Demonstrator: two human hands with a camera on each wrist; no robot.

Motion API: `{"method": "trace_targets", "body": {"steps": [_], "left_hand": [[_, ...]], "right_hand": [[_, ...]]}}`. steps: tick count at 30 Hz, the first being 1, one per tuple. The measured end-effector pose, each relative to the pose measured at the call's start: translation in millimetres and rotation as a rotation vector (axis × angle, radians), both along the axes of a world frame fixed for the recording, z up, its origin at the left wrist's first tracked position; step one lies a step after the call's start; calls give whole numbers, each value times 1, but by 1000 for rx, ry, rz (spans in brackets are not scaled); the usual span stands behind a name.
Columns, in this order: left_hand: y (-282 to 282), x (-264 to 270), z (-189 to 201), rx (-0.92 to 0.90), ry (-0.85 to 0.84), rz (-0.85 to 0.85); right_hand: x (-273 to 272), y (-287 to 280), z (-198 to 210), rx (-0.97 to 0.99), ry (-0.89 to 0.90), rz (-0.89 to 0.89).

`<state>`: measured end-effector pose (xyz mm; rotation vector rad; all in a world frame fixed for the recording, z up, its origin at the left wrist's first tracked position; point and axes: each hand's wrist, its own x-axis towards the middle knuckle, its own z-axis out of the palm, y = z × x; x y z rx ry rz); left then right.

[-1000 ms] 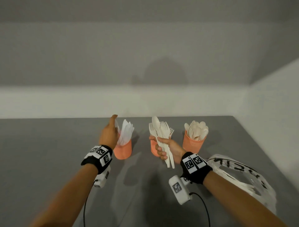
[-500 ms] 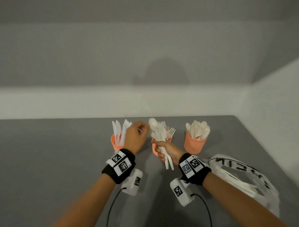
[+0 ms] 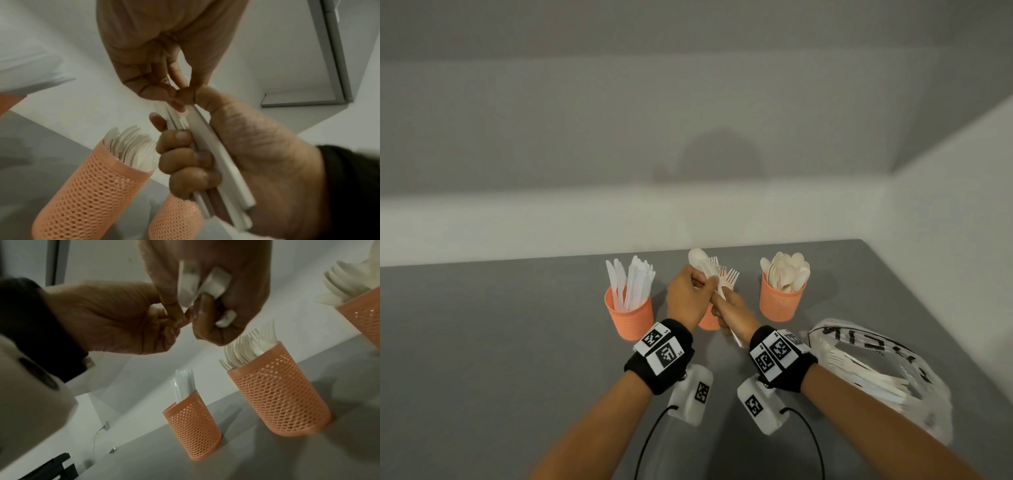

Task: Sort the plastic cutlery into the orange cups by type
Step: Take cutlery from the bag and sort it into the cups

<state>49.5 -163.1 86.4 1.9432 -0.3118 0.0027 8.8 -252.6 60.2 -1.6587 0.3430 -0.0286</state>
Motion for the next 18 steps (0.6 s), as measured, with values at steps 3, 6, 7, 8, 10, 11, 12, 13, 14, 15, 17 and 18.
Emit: {"method": "trace_targets", "body": {"steps": [3, 6, 7, 8, 10, 11, 12, 13, 14, 15, 17, 18], "left_hand": [[2, 2, 12, -236, 8, 21], [8, 6, 24, -488, 56, 71], [11, 9, 26, -516, 48, 109], [14, 14, 26, -522, 44, 146], [20, 23, 21, -460, 51, 189], [22, 25, 18, -418, 63, 189], [23, 26, 14, -394, 77, 188], [24, 25, 10, -399, 97, 185], [24, 23, 6, -417, 131, 184], [25, 21, 1, -430, 176, 192], [25, 18, -9, -422, 276, 198], [24, 17, -14, -399, 315, 193]], "right_hand": [[-2, -2, 2, 90, -21, 28], [-3, -2, 1, 222, 8, 66], [-2, -4, 0, 297, 29, 70], [-2, -6, -1, 376, 47, 74], [-2, -8, -1, 500, 69, 104], [-2, -8, -1, 537, 75, 116], [-3, -8, 1, 556, 76, 123], [-4, -7, 2, 557, 74, 125], [-5, -7, 2, 555, 68, 125], [-5, -6, 4, 559, 60, 131], [-6, -6, 6, 607, 52, 153], [-6, -5, 7, 634, 52, 166]]}}
